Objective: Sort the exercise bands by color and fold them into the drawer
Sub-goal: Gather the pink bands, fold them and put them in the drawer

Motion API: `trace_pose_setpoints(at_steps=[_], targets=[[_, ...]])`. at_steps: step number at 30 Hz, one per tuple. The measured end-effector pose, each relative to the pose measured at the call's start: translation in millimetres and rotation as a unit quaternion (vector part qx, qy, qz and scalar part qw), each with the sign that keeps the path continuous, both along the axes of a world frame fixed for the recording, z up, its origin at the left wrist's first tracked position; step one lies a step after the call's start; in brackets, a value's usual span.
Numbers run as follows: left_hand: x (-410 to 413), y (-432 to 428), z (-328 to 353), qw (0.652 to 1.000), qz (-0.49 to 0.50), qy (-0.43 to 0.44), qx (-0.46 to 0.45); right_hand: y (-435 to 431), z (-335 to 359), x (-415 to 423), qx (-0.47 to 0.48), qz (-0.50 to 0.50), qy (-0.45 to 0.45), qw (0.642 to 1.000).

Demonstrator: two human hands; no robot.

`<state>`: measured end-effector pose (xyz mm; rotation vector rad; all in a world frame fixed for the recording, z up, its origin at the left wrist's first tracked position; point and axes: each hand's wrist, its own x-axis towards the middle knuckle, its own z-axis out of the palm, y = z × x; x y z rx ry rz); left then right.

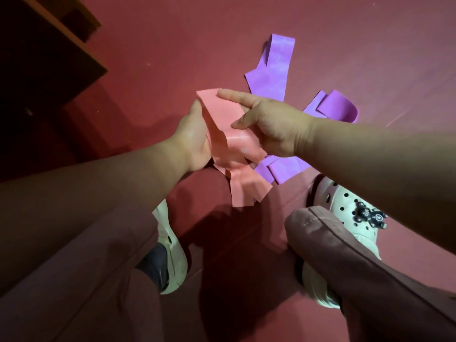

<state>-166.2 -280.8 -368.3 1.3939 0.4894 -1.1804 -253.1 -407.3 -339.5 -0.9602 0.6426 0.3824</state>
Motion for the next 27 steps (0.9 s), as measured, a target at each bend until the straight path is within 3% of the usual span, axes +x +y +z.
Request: trace_pose_setpoints(at_steps=[13,22,27], targets=[[-3,-2,7,0.999,0.021,0.03,-0.021,11,-12,-7,-0.09,0.071,0.04,0.993],[-2,0,7,0.996,-0.002,0.056,-0.075,13,-15,-4,-0.089,0.057,0.05,0.993],[-7,-4,8,0.999,-0.015,0.015,-0.046,12,-9,-6,-0.104,0.063,0.049,0.991]])
